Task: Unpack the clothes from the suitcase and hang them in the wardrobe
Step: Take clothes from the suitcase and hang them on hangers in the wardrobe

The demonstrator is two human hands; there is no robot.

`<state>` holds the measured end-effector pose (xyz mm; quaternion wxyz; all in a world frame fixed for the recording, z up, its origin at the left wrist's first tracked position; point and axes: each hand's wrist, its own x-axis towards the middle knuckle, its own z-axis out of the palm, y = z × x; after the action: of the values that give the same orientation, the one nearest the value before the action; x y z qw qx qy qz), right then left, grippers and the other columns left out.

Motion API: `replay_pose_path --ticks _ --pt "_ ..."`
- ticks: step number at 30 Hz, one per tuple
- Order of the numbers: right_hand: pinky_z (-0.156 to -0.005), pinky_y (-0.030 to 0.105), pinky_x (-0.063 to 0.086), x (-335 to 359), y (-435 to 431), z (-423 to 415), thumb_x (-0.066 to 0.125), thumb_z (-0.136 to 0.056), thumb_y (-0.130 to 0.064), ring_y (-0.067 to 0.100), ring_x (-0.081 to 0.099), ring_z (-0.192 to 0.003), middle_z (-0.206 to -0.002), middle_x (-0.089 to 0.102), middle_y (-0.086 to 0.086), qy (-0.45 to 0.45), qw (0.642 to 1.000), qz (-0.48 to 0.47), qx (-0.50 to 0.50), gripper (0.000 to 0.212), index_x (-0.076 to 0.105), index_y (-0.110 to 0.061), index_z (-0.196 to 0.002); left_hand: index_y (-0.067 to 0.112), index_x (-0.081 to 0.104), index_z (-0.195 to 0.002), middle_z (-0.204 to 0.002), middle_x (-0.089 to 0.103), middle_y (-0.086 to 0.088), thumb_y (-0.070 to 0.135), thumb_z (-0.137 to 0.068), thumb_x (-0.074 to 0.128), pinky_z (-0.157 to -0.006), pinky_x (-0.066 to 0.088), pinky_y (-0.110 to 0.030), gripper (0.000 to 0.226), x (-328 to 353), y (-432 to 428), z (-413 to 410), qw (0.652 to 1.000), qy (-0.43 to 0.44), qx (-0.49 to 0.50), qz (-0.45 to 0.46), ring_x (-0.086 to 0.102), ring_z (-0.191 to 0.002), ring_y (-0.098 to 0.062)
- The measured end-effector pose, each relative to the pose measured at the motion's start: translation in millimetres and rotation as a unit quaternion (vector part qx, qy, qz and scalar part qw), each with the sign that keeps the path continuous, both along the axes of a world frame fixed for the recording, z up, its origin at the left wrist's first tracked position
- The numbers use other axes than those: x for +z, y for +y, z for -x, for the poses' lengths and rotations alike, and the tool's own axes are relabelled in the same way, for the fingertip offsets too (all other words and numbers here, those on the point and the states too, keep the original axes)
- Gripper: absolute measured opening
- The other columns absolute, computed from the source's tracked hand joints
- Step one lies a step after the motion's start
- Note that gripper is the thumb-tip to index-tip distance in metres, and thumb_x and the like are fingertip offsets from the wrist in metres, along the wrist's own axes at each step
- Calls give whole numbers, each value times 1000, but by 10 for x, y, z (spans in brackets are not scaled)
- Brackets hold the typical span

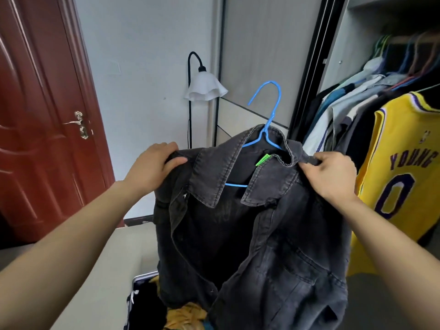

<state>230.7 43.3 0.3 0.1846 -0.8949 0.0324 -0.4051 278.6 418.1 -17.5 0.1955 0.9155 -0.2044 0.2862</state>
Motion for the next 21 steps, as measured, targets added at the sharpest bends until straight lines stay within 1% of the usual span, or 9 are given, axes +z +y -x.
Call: replay_pose_path --ticks 2,5,8,10,12,14,15,18,21 --pt "-54 37 39 32 -89 17 46 -69 -55 44 53 -61 -49 41 12 -5 999 37 -17 52 39 -8 -48 19 38 -79 -69 43 6 66 -88 25 -60 29 -33 50 1 -81 -21 999 -28 -21 -17 45 -69 -24" --pt "-50 32 30 77 -201 61 40 -73 -55 41 53 -54 -46 36 8 -28 992 122 -10 48 25 -18 -47 19 39 -82 -69 43 6 67 -91 17 -53 28 -29 55 101 -227 -8 987 -120 -48 -95 49 -62 -23" --pt "-51 32 30 178 -183 55 47 -77 -47 41 55 -57 -49 37 8 -15 988 149 -19 44 33 -16 -49 15 46 -80 -61 50 -1 57 -96 24 -47 21 -21 51 302 -420 -25 960 -207 -73 -172 53 -50 -25" --pt "-52 33 29 227 -152 51 47 -76 -45 42 56 -60 -51 40 10 -6 990 134 -43 41 37 -14 -51 12 50 -78 -60 52 -3 55 -94 30 -47 21 -21 50 323 -576 -30 966 -209 -55 -142 54 -50 -27" --pt "-52 33 28 204 -150 74 49 -77 -44 41 55 -61 -51 41 10 -2 991 127 -50 43 33 -15 -50 15 46 -75 -60 51 -1 58 -92 29 -46 22 -23 50 236 -701 -13 978 -186 -36 -85 51 -51 -25" --pt "-51 33 28 124 -144 125 53 -79 -43 40 54 -61 -50 41 9 10 992 116 -48 47 30 -15 -49 20 39 -73 -58 46 5 62 -91 28 -47 22 -24 47 100 -769 3 985 -165 -30 -39 43 -51 -20" --pt "-51 32 27 104 -139 155 53 -77 -43 39 53 -59 -48 40 7 9 993 109 -45 46 29 -16 -49 22 37 -72 -57 42 9 62 -90 28 -47 18 -23 45 65 -795 7 987 -159 -27 -22 40 -51 -17" --pt "-48 32 24 173 -88 223 53 -71 -39 30 45 -53 -47 38 0 7 998 61 18 34 34 -17 -54 17 47 -74 -56 47 7 59 -90 31 -49 11 -20 49 109 -823 -44 987 -162 7 18 38 -52 -14" --pt "-54 37 34 381 -37 219 65 -76 -32 24 49 -60 -60 50 3 70 991 -1 111 28 43 -16 -70 15 48 -74 -56 46 7 52 -93 40 -49 12 -22 43 251 -869 -92 984 -167 24 59 39 -52 -16"
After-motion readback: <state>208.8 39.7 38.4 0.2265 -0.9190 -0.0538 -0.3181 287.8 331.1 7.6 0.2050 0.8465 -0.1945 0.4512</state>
